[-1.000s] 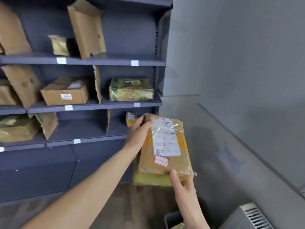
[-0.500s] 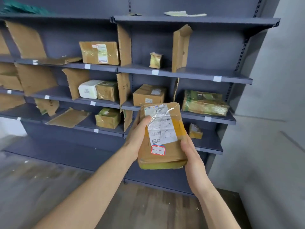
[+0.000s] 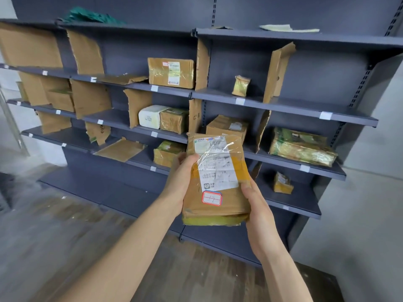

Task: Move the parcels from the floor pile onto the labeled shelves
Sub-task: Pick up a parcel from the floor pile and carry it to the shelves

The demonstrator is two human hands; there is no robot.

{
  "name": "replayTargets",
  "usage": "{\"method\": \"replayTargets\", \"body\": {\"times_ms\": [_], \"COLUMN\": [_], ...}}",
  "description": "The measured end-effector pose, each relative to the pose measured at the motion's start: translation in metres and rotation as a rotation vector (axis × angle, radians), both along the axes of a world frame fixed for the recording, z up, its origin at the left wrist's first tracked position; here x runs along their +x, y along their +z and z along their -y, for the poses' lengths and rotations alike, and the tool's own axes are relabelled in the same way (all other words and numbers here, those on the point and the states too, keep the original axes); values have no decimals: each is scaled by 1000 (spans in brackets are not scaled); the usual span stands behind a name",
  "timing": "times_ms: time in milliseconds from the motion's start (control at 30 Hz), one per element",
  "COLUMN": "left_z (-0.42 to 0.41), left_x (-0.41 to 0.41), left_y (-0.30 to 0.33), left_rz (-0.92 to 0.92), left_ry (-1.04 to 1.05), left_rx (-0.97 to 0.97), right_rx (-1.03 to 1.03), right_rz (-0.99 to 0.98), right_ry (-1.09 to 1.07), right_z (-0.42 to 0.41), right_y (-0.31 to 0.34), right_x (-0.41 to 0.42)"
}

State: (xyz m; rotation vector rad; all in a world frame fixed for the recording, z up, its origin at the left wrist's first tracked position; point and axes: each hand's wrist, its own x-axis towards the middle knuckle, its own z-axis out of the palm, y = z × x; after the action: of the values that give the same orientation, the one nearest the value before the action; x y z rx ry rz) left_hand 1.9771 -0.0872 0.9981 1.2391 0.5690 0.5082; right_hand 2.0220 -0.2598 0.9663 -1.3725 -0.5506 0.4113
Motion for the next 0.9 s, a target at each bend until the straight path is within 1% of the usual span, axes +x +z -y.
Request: {"method": "replayTargets", "body": {"times_ms": [233, 367, 500, 567, 700, 900], "left_z": [-18, -28, -24, -21, -29, -60], "left_x": [-13, -23, -39, -43, -45, -60], "left_y": [-13, -49, -88, -98, -98, -110], "left_rz": [-10, -50, -58, -60, -21, -26], "left_ry": [-3, 4, 32, 32, 20, 13], "left_rx": [-14, -21, -137, -156, -154, -179], "right_rx": [-22, -60, -109, -105, -70, -111], "right_rz": [-36, -140, -216, -246, -252, -246], "right_ry": [-14, -85, -184, -206, -204, -207], "right_z": [-13, -19, -27, -32, -49, -87], "right_y": [-4, -22, -40, -44, -48, -61], "right_x": [-19, -29, -35, -40, -46, -46]}}
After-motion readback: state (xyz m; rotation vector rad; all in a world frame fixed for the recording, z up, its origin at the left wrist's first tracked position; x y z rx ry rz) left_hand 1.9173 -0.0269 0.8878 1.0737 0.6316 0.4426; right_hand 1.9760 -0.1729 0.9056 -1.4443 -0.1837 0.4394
